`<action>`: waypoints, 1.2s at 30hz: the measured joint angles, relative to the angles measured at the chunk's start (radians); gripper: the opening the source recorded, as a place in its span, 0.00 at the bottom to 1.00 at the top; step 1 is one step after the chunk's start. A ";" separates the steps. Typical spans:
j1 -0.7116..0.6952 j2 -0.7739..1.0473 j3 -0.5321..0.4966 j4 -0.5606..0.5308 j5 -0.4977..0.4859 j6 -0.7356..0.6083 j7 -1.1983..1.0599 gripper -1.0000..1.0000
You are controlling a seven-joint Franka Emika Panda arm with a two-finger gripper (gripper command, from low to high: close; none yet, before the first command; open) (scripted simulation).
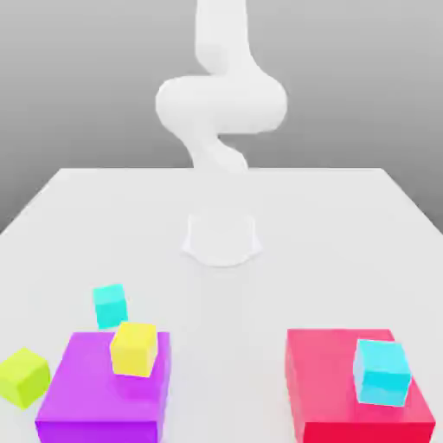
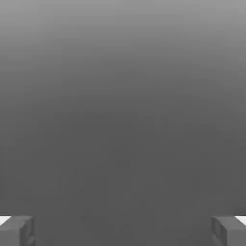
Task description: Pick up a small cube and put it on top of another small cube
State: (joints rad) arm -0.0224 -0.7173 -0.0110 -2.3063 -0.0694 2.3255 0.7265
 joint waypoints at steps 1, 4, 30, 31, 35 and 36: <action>-0.009 0.036 -0.007 -0.002 -0.029 0.010 -0.033 0.50; -0.030 0.137 -0.036 -0.009 -0.103 0.037 -0.131 0.50; -0.352 0.967 -0.212 -0.086 0.141 0.339 -1.582 0.50; -0.381 0.997 -0.191 -0.086 0.170 0.354 -1.638 0.50; -0.445 1.138 -0.128 -0.063 0.231 0.459 -1.717 0.50; -0.451 1.167 -0.120 -0.058 0.242 0.481 -1.725 0.00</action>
State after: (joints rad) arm -0.4729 0.4499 -0.1306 -2.3639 0.1723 2.8067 -0.9989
